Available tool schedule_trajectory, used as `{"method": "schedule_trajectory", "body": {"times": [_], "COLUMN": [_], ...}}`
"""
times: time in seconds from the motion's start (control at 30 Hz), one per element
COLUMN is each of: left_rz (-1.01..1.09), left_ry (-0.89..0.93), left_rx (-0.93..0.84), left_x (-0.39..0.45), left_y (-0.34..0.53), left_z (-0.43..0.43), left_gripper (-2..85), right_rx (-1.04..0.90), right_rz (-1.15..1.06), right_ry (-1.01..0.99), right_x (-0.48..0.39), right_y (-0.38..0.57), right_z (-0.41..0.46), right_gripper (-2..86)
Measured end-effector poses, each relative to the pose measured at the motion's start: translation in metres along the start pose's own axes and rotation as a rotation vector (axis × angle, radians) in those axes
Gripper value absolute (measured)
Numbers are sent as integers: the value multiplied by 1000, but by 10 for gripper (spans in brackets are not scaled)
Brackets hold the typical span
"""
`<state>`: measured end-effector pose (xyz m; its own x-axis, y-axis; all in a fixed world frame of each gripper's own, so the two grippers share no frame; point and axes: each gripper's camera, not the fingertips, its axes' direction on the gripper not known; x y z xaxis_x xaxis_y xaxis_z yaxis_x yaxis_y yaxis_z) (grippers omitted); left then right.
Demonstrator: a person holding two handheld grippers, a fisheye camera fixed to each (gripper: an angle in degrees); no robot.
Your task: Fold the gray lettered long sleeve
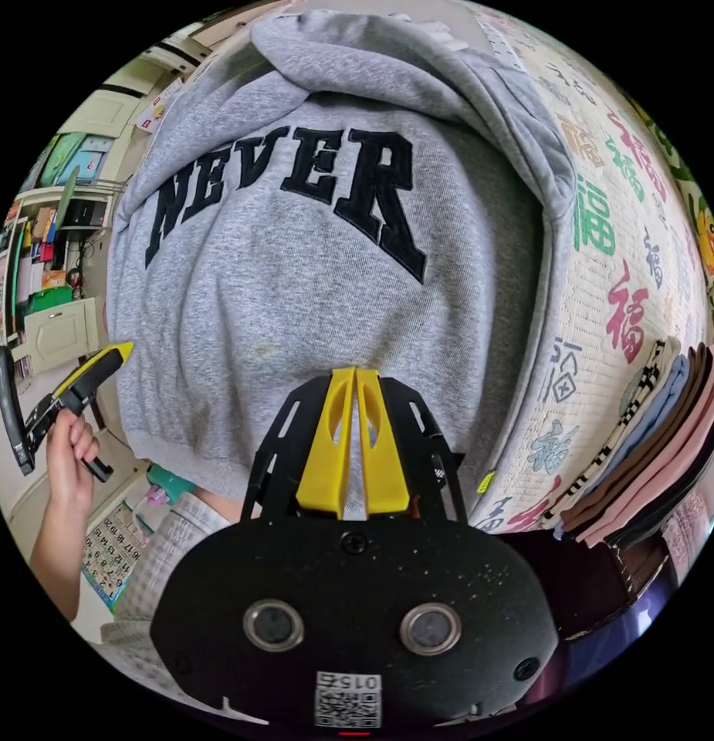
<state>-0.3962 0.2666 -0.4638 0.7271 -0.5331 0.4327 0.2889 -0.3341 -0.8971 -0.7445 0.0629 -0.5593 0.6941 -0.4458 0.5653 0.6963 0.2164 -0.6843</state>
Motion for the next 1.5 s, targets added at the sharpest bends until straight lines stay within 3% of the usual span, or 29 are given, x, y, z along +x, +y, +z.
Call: {"method": "schedule_trajectory", "body": {"times": [0.33, 0.7, 0.77, 0.93, 1.07, 1.23, 1.5], "left_rz": [125, 143, 105, 41, 66, 118, 145], "left_ry": [-104, 1, 66, 195, 186, 110, 123], "left_rx": [26, 35, 27, -10, -23, -21, -43], "left_x": [17, 0, -11, -30, -29, -17, -17], "left_y": [2, -15, -20, -34, -43, -50, -63], "left_z": [-1, -12, -14, -15, -19, -27, -37], "left_gripper": [-8, -7, -7, -8, -7, -7, -6], "right_rx": [-2, -126, -73, 351, 437, 358, 151], "right_rz": [54, 70, 40, -144, -281, -339, -348], "right_ry": [21, -122, -124, -34, -44, 36, 172], "right_x": [5, 55, 61, 54, 24, -30, -2], "right_y": [-33, -77, -87, -176, -293, -437, -471], "right_z": [40, 83, 62, -64, -98, -75, 21], "right_gripper": [-10, -7, -4, 39, 86, 124, 87]}}
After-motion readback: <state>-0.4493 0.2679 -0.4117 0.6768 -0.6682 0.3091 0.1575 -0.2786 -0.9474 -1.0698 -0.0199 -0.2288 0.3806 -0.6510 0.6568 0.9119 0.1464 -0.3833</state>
